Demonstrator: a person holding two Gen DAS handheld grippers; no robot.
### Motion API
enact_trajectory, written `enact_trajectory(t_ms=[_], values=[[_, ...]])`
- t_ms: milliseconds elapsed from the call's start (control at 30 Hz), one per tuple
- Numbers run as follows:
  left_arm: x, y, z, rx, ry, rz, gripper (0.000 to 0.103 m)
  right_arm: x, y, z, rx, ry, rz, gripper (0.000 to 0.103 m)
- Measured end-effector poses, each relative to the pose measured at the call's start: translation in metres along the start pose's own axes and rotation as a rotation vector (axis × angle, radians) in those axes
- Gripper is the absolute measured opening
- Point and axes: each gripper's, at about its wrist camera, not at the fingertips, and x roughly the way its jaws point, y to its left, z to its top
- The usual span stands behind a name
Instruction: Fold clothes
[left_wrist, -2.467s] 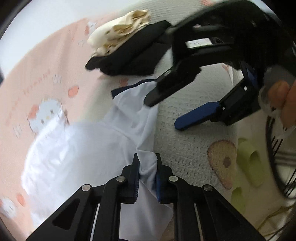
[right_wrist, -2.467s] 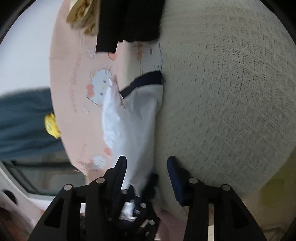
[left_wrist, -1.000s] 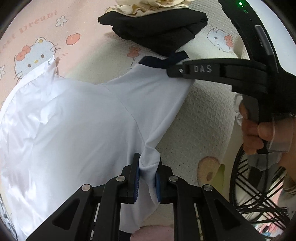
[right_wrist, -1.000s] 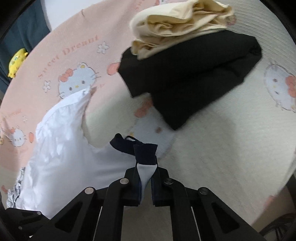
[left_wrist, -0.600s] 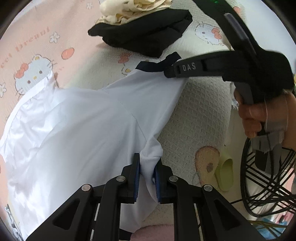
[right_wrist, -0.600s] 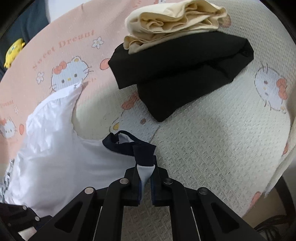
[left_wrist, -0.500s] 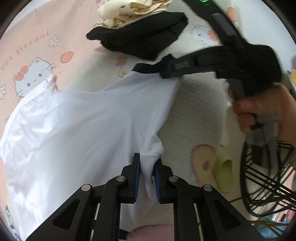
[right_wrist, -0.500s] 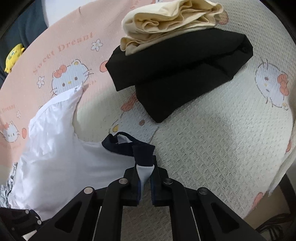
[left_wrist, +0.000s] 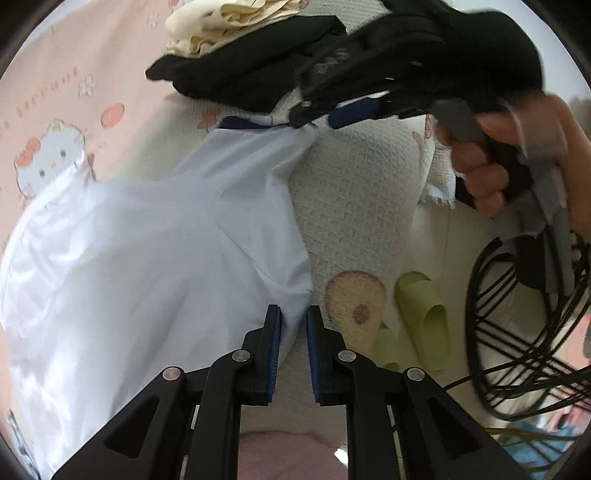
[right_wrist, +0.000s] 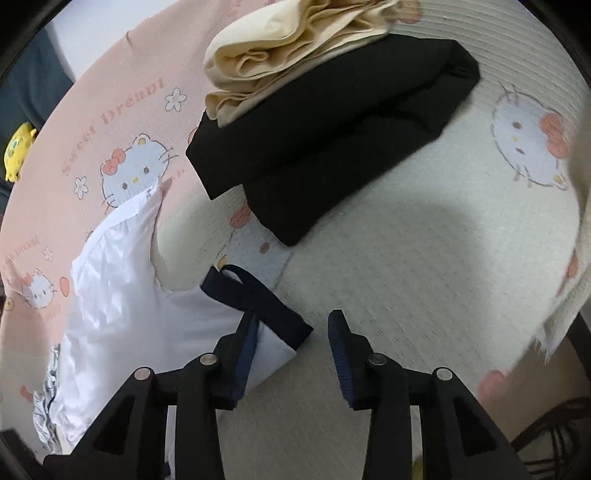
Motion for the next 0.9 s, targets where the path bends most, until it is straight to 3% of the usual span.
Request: enact_trajectory(t_ms=[100,200,233,300,333,533,633,700,733,767,800,900], values=[[-0.007,-0.001,0.003,-0.022,0.009,-0.019,0.013,-0.009,-0.007,-0.004,0.000,0.012,-0.022,0.038],[-0.014,0.001,0.007,-0.039,-0.004,-0.009,0.019,-0.013,-0.016,-0.008,0.074,0.051,0.043,0.042],[-0.017,0.002,0.008,-0.044,-0.008,-0.006,0.024,-0.013,-0.018,-0.010,0.104,0.064,0.073,0.044],[-0.021,0.001,0.009,-0.039,-0.027,0.016,0.054,-0.013,-0.018,-0.015,0.146,0.087,0.132,0.047],[-0.023,0.001,0.008,-0.032,-0.038,0.031,0.059,-0.012,-0.017,-0.018,0.159,0.097,0.160,0.047],[-0.014,-0.009,0.016,0.008,-0.049,0.062,0.060,0.008,0.001,-0.027,0.215,0.168,0.318,0.048],[-0.005,-0.015,0.014,0.058,-0.058,0.089,0.060,0.016,0.009,-0.026,0.204,0.149,0.297,0.048],[0.000,-0.018,0.012,0.091,-0.070,0.101,0.059,0.018,0.017,-0.023,0.139,0.138,0.210,0.044],[0.003,-0.019,0.011,0.102,-0.070,0.096,0.052,0.018,0.021,-0.021,0.100,0.133,0.158,0.032],[0.005,-0.018,0.011,0.108,-0.063,0.082,0.023,0.019,0.025,-0.019,0.061,0.128,0.105,0.000],[0.007,-0.017,0.010,0.114,-0.057,0.068,0.009,0.019,0.028,-0.018,0.035,0.126,0.072,0.000],[0.008,-0.012,0.012,0.098,-0.051,0.033,0.009,0.019,0.031,-0.016,-0.005,0.121,0.019,0.000]])
